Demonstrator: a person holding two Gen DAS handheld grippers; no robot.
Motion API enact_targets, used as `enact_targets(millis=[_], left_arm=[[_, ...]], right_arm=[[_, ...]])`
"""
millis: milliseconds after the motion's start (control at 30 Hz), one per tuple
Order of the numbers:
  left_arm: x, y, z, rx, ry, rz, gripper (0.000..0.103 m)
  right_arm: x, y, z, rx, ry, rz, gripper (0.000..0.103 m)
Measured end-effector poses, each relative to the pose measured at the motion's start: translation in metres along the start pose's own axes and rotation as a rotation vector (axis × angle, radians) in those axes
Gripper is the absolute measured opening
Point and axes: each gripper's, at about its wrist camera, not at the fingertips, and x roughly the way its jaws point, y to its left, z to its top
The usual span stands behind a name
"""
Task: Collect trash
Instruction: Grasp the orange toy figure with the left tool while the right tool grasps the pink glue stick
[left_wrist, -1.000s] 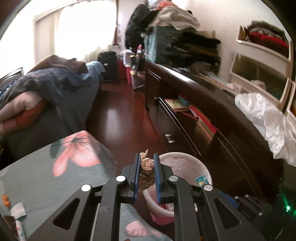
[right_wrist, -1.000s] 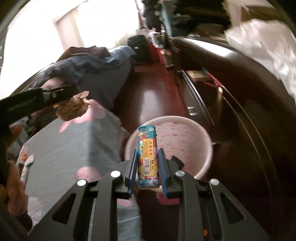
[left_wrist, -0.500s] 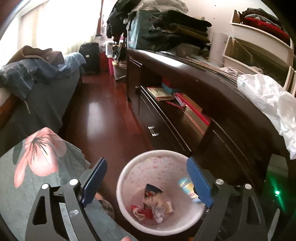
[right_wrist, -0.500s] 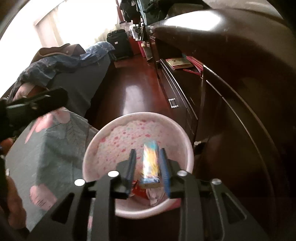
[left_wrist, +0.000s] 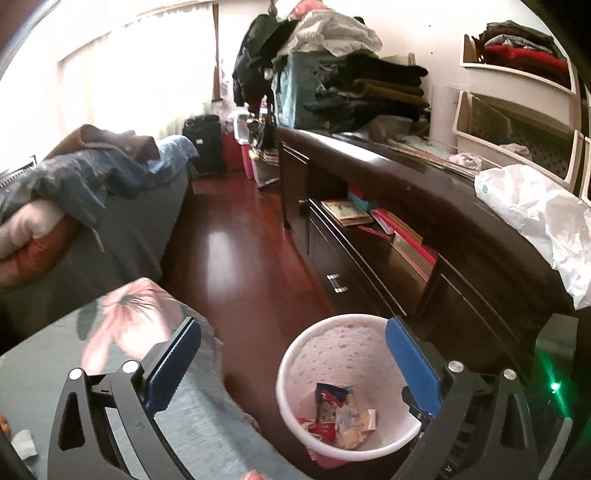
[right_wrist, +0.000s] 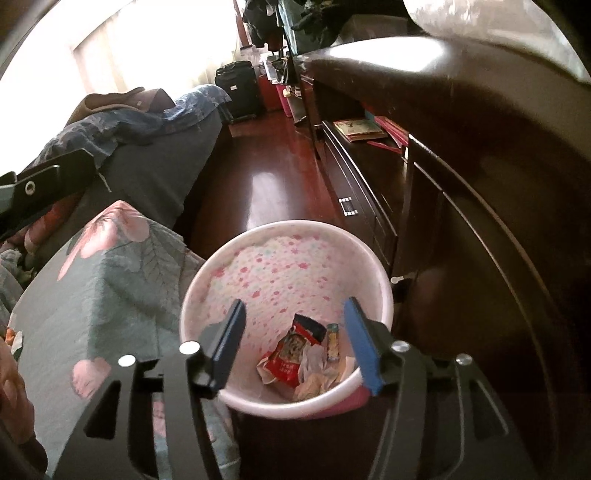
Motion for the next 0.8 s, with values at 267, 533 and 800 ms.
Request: enact_targets(millis=[267,533,800], left_arm=[[-0.054,0.048,-0.009,-0.045,-0.035,0.125,0.099],[-0.109,0.155,-0.051,-0.207,0.005,0.311,0.099],[-0.125,0.277,-0.101,-0.390,0.094,0.501,0.099]], right_arm=[[-0.046,0.048,-0.004,-0.055,-0.031,0.047,0.074],[-0.076,0.164,-0.025,-0.259,-0.025,0.203,0.085],[-0.086,0.271,-0.058,-0.442,0.007,0.297,0.085]])
